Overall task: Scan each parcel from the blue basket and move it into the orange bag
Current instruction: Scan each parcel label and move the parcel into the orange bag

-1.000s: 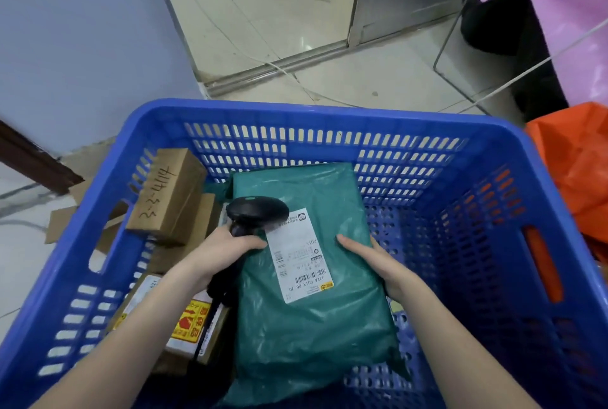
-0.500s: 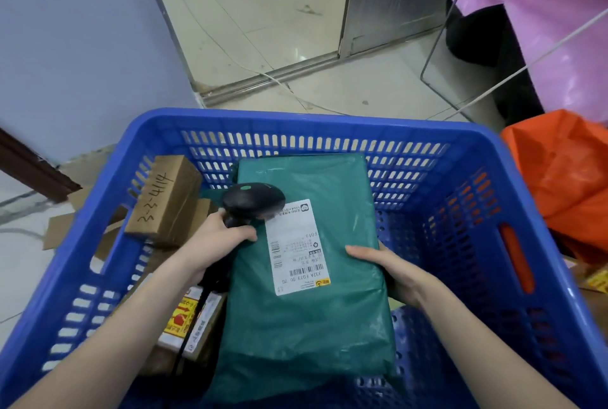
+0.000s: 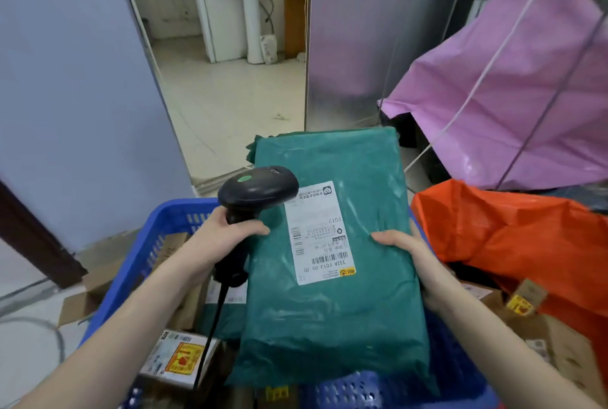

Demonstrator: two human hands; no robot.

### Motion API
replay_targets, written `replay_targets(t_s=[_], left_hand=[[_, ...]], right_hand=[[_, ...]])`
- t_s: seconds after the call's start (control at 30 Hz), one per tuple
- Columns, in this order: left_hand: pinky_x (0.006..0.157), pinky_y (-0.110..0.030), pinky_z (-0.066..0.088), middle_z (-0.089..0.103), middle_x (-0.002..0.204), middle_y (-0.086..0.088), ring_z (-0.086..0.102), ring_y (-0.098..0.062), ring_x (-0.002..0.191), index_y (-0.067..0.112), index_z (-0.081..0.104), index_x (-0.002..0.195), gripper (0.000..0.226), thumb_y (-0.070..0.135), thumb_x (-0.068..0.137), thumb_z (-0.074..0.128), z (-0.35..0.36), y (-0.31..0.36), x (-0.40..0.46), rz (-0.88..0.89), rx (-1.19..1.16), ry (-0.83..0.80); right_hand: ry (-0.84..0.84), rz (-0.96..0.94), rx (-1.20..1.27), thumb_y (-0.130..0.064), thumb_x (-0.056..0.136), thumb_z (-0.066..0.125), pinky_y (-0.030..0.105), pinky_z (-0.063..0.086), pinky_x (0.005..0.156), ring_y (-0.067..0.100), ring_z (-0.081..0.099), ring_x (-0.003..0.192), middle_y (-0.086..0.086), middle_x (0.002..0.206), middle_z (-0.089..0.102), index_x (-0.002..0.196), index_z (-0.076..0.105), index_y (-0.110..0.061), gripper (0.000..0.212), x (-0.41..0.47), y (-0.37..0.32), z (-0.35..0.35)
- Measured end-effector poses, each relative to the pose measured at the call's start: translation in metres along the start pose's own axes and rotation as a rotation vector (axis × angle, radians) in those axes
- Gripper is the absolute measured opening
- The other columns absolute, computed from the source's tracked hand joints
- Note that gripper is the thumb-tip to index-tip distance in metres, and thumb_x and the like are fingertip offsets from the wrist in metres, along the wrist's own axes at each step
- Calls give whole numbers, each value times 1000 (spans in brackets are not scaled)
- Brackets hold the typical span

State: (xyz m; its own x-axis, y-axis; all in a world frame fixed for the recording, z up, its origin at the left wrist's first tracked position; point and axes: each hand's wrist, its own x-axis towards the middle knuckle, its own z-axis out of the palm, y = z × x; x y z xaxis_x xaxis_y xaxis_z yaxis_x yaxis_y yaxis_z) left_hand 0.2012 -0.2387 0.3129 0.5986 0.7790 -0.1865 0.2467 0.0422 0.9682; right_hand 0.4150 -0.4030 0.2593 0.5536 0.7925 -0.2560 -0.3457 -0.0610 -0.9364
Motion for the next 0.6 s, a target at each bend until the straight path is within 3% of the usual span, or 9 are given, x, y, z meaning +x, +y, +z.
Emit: replay_targets(t_s=[0.13, 0.23, 0.3, 0.4, 0.53, 0.6], left_hand=[[78, -29, 46, 61, 87, -6, 56, -15, 79, 19, 58, 90, 19, 5, 83, 69, 0, 12, -17, 82, 105, 31], [68, -21, 43, 59, 84, -4, 52, -16, 78, 22, 58, 88, 22, 3, 84, 67, -4, 14, -22, 237, 237, 69], [64, -10, 44, 66, 82, 8, 58, -6, 76, 28, 59, 93, 30, 1, 84, 68, -7, 12, -24, 330, 216, 38], [75, -10, 48, 71, 95, 22, 63, 6, 89, 25, 62, 110, 36, 4, 83, 71, -9, 9, -13, 426, 250, -39], [64, -7, 42, 66, 75, 32, 57, 14, 72, 33, 60, 90, 27, 10, 83, 73, -1, 11, 4, 489, 393, -69], [60, -7, 40, 63, 67, 27, 54, 14, 66, 33, 58, 84, 25, 11, 83, 71, 2, 8, 9, 507, 427, -39]], right_hand=[[80, -143, 59, -16, 51, 77, 33, 56, 60, 21, 73, 82, 2, 107, 72, 124, 53, -27, 77, -34, -25, -2], [176, -196, 122, -15, 55, 75, 35, 58, 65, 22, 73, 84, 1, 106, 73, 123, 55, -28, 73, -41, -28, -3], [228, -186, 145, -17, 55, 77, 42, 58, 74, 26, 72, 90, 4, 110, 72, 124, 55, -27, 73, -38, -29, -1], [274, -193, 148, -19, 55, 78, 45, 58, 80, 27, 71, 94, 4, 112, 71, 122, 55, -26, 71, -29, -36, 2], [329, -247, 107, -17, 53, 79, 42, 58, 82, 23, 71, 95, 0, 113, 70, 125, 51, -24, 77, -22, -46, 8], [335, -266, 92, -17, 53, 79, 39, 59, 79, 21, 71, 94, -2, 114, 69, 127, 50, -24, 80, -21, -49, 14]])
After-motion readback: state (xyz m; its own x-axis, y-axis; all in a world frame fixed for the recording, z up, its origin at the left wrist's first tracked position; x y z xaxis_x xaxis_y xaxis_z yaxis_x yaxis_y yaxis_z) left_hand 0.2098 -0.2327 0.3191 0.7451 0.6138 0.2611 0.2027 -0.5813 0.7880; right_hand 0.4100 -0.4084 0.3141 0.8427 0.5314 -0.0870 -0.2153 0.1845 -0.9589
